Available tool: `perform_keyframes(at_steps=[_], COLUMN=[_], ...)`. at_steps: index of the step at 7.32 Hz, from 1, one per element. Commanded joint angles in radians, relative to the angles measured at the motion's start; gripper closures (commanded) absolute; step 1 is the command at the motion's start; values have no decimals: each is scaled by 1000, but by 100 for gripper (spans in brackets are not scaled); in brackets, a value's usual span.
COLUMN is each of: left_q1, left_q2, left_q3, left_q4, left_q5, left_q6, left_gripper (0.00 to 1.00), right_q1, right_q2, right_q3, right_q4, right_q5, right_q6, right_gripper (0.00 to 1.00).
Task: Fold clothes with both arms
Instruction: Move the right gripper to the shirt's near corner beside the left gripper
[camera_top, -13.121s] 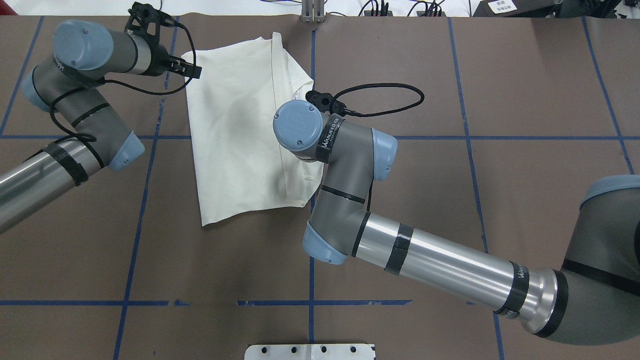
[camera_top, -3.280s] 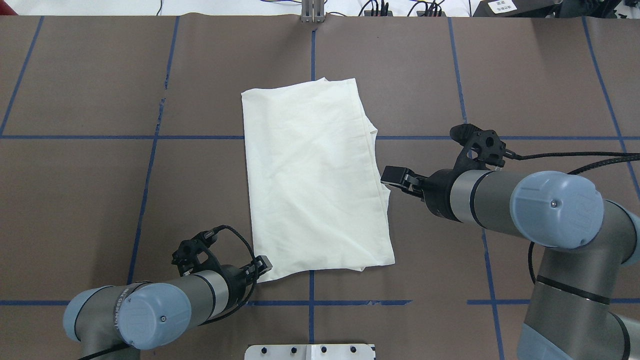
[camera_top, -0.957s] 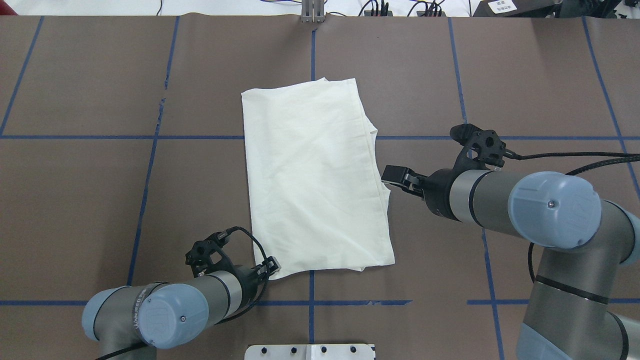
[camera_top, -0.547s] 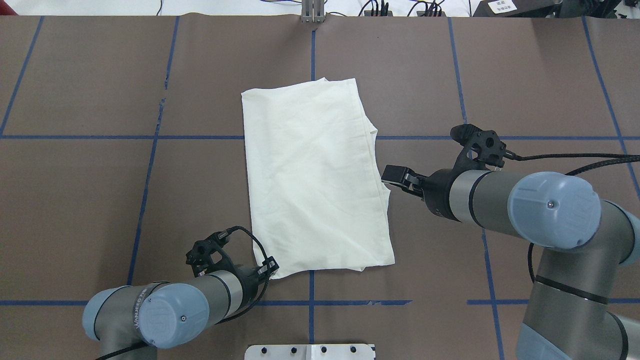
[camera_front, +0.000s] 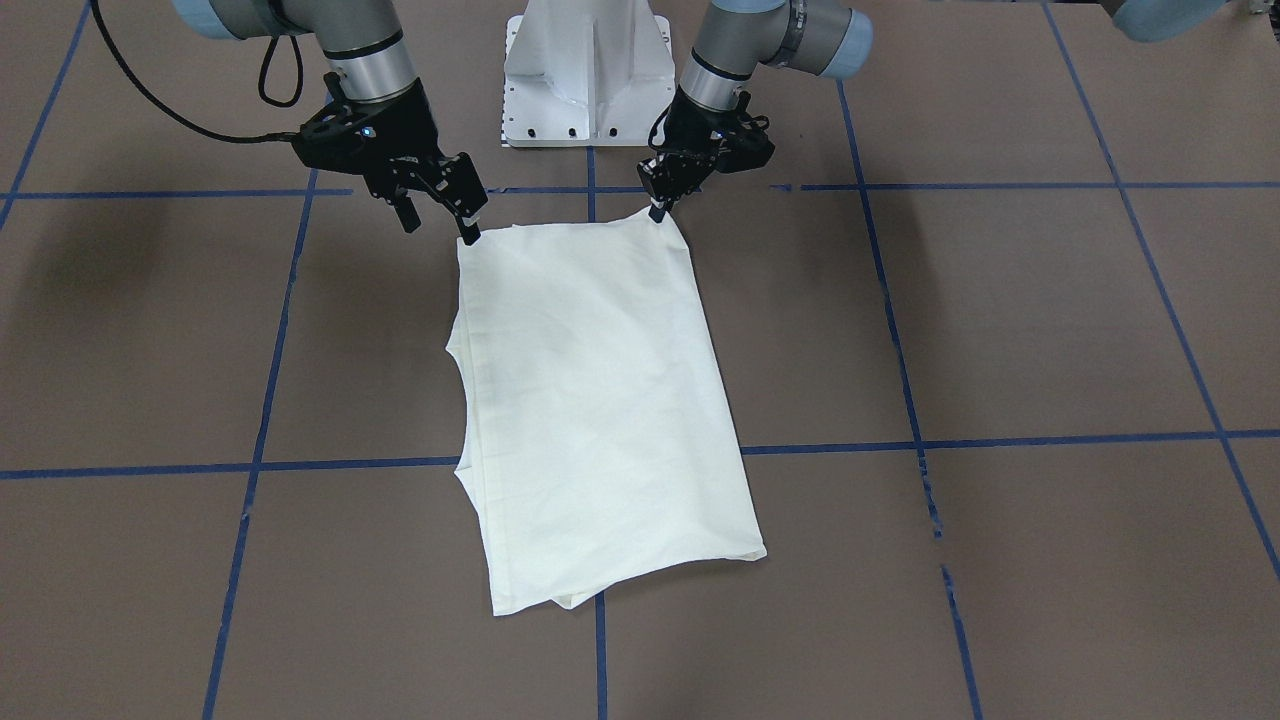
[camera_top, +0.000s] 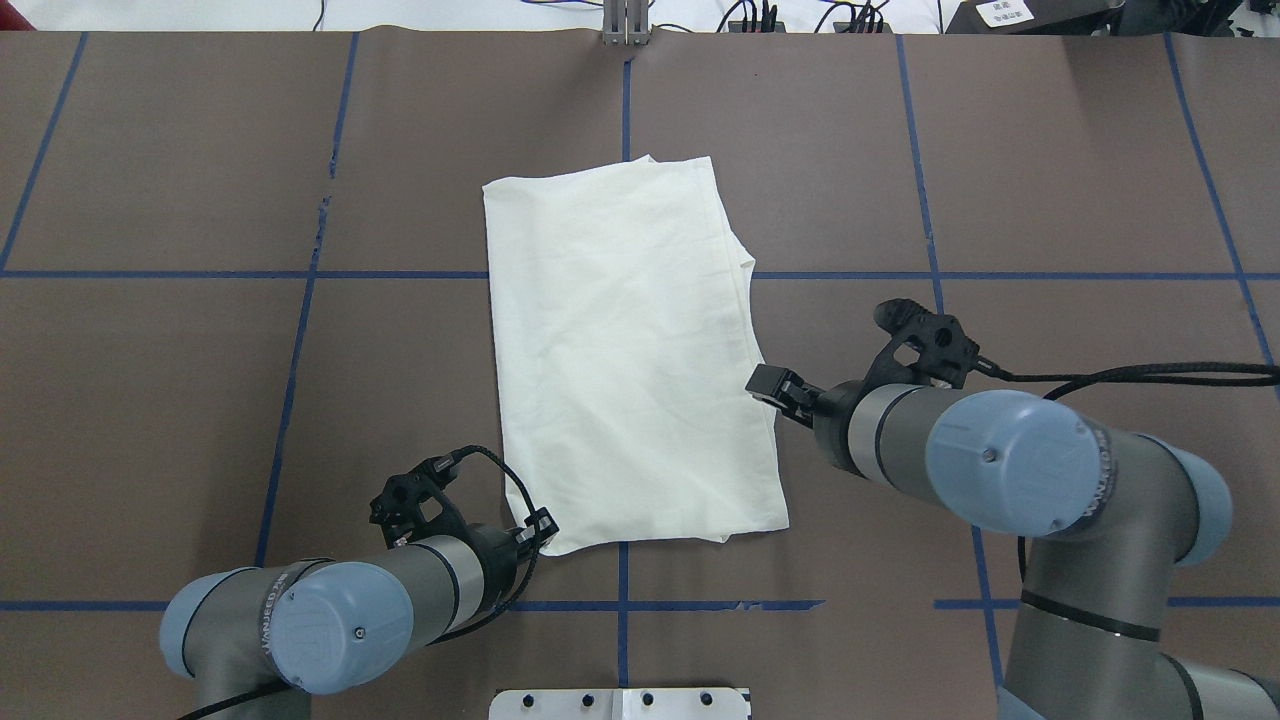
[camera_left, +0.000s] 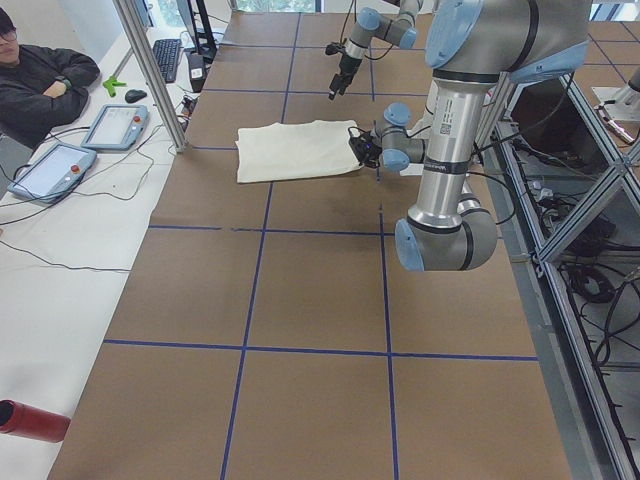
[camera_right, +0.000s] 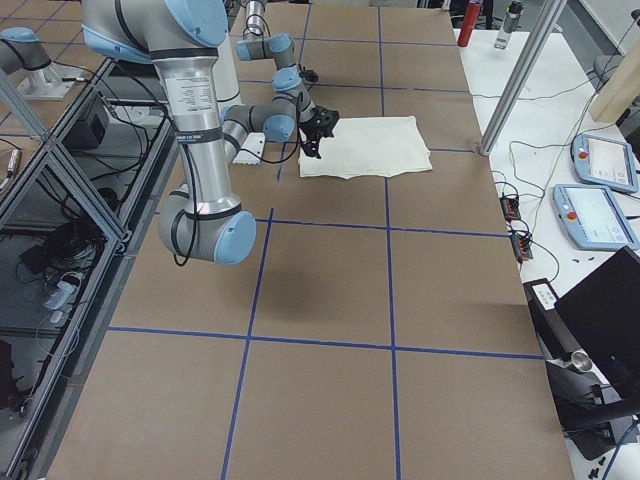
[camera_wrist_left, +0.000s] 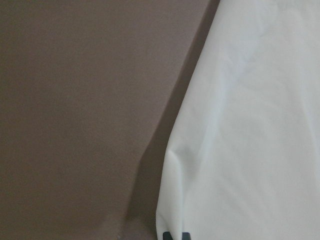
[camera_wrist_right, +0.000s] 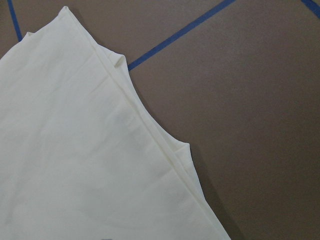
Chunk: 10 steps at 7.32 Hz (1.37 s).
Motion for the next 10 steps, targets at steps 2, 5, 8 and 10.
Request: perform_keyframes(at_steps=[2, 5, 8, 10], left_q1=[-4, -2, -4, -4], left_q2=[0, 0, 0, 0], left_q3=[-10, -14, -14, -14], left_q4=[0, 0, 0, 0], left_q5=[-1, -2, -2, -1], left_q6=[0, 0, 0, 0], left_gripper=[100, 100, 100, 100], right_q1=[-52, -89, -121, -129], right_q2=[90, 105, 106, 106], right_q3=[-155, -192, -206, -206], right_q4=[-54, -66, -100, -103], right_q5=[-20, -48, -62, -62], right_q6=[74, 89, 112, 114], right_gripper=[8, 11, 11, 12])
